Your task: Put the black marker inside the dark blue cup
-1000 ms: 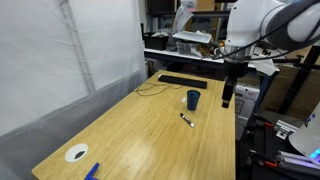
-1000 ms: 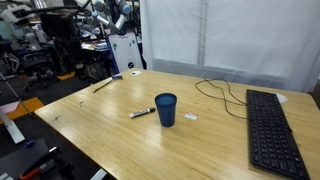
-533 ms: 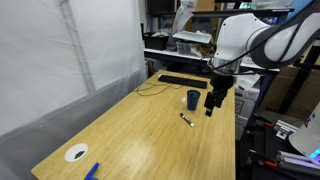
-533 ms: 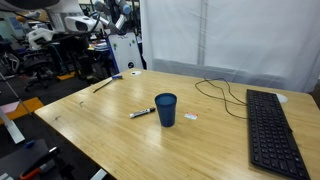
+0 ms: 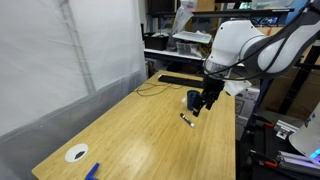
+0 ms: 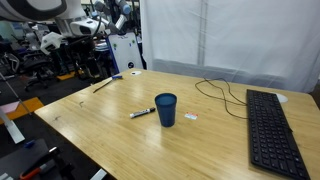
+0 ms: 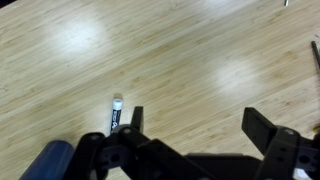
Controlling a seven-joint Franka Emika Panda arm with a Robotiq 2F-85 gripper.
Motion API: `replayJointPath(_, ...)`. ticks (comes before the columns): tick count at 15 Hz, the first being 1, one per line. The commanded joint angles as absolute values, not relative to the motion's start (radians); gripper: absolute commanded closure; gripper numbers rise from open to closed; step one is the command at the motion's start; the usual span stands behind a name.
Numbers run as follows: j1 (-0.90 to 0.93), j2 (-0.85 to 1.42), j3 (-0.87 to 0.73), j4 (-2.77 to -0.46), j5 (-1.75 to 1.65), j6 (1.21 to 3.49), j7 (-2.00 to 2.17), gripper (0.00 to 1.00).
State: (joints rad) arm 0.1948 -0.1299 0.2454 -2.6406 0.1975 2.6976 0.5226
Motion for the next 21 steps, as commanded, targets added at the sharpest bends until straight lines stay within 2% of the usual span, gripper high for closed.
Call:
replayJointPath(1,0.176,-0.109,0.260,-2.639,0.126,2.747,0.592,0.00)
replayJointPath(6,0.172,-0.088,0.256,-2.625,0.027,2.746,0.667,0.00)
replayJointPath(17,0.191,-0.070,0.249,-2.617,0.058,2.734,0.633,0.00)
replayJointPath(21,0.141,-0.039,0.241,-2.587,-0.118,2.680,0.890,0.00)
